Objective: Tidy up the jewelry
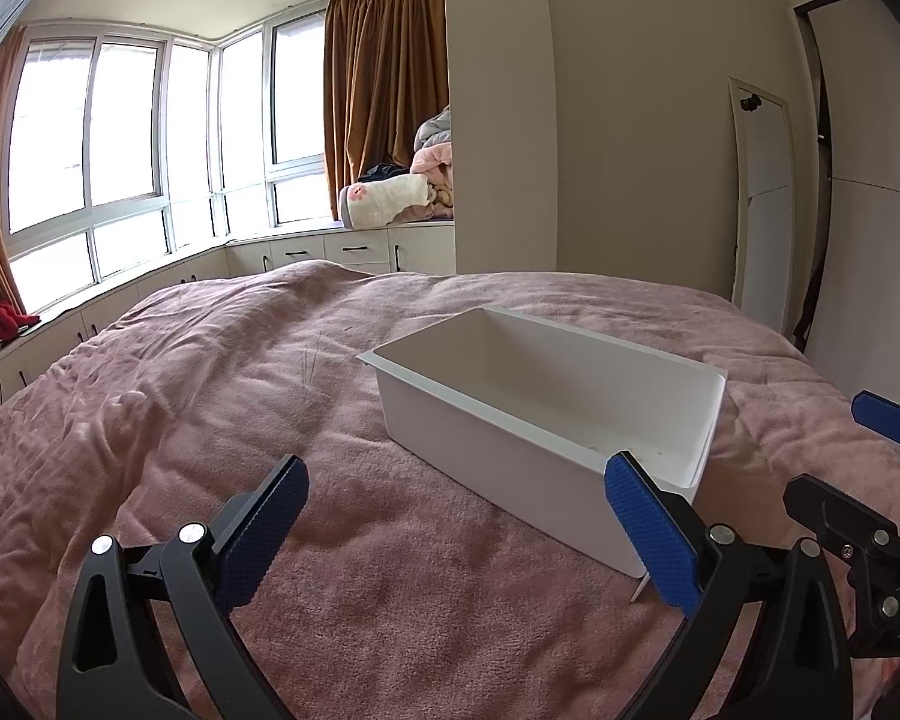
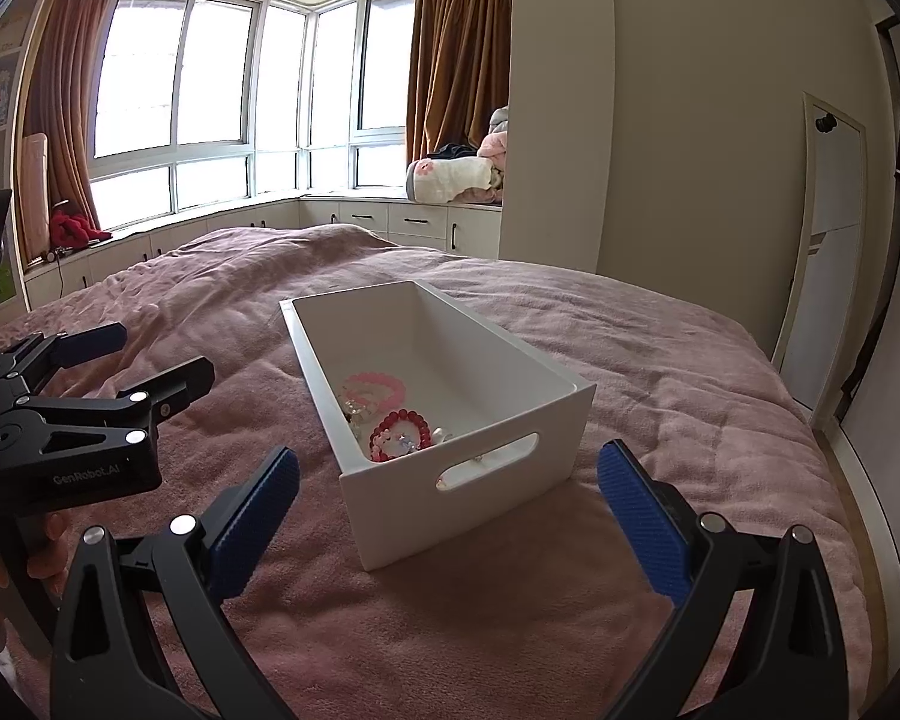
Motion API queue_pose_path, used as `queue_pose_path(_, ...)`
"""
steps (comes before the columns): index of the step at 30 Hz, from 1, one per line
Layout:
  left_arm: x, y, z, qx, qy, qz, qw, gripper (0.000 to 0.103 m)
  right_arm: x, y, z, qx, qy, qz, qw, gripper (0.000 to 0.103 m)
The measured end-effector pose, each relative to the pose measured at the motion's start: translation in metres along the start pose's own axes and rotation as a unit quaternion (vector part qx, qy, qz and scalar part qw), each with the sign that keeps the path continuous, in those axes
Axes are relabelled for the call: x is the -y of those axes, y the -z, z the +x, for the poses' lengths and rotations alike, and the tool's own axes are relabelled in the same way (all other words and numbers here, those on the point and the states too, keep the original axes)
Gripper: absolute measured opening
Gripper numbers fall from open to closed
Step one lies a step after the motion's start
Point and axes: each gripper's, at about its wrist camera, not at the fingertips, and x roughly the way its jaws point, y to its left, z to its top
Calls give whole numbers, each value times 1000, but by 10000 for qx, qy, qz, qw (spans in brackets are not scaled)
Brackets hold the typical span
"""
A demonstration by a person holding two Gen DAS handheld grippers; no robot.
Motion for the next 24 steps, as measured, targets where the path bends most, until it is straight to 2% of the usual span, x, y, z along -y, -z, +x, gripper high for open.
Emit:
queue_pose_path(14, -2, 3, 3, -84, 130, -125, 9998, 100, -1, 1, 1, -19, 14, -42, 10000, 98)
queue_pose_path(24, 5, 3, 0, -1, 126, -60, 9999, 100, -2, 0, -1, -5, 23, -56, 10000, 98)
